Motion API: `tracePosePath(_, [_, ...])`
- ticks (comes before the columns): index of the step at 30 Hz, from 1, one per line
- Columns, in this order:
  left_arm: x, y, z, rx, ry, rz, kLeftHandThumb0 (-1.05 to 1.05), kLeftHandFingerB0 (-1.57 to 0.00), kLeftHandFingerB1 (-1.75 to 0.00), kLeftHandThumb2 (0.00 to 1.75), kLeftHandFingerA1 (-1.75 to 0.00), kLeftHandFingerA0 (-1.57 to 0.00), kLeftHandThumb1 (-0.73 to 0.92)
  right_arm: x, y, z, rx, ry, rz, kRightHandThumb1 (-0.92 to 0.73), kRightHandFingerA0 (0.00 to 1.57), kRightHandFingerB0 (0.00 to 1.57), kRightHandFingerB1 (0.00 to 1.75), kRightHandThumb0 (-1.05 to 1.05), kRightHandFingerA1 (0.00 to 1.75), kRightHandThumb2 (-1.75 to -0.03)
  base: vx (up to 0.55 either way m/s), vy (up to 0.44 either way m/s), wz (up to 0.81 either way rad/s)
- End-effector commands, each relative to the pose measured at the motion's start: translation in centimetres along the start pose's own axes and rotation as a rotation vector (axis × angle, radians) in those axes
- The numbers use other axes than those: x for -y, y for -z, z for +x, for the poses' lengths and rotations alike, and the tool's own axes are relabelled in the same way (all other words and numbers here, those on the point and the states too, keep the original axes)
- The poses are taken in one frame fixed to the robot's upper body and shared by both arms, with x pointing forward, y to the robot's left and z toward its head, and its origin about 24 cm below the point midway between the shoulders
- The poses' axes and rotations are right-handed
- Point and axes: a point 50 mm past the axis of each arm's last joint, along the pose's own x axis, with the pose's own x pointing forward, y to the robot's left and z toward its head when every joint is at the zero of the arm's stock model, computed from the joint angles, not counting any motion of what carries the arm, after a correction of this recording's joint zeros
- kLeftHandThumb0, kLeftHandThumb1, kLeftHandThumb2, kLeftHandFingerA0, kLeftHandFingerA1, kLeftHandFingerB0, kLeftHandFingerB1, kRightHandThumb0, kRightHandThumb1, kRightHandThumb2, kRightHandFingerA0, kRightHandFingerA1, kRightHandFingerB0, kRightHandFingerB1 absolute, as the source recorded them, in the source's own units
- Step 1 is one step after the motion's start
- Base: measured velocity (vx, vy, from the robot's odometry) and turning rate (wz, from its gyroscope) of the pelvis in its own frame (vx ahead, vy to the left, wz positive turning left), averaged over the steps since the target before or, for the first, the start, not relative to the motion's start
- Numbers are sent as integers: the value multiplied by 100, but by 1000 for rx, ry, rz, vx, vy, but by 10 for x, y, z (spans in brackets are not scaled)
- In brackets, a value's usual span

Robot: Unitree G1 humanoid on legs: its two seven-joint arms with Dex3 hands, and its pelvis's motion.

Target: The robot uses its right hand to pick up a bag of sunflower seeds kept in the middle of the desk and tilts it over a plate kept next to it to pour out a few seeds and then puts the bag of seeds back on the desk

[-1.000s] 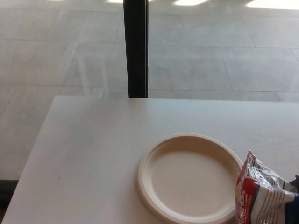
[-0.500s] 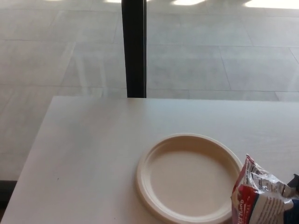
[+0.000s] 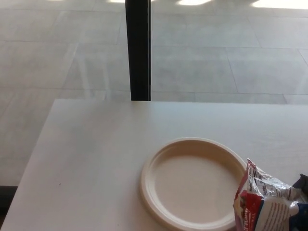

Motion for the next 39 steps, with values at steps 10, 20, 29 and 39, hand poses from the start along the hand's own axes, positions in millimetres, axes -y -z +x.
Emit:
tracePosePath(10, [-6,-3,-2,29,1,20,-69,-50,-42,61,-57,-55,70,16,-1,15,-101,46,152,-44,121,107,134,-14,145,-120,0,0,0])
tracePosePath(20, [-7,-2,-2,24,6,8,-69,-48,-41,61,-55,-49,70,25,-9,26,-115,40,158,-44,120,107,132,-12,144,-121,0,0,0])
tracePosePath(29, [-10,-2,-3,23,-5,60,-72,-49,-41,62,-56,-51,72,41,-24,43,-107,100,87,-41,90,81,159,-8,175,-120,0,0,0])
tracePosePath(39, [-12,1,-4,8,-13,25,-71,-49,-42,61,-54,-51,71,45,-28,58,-211,118,89,-47,117,97,113,-19,132,-102,0,0,0])
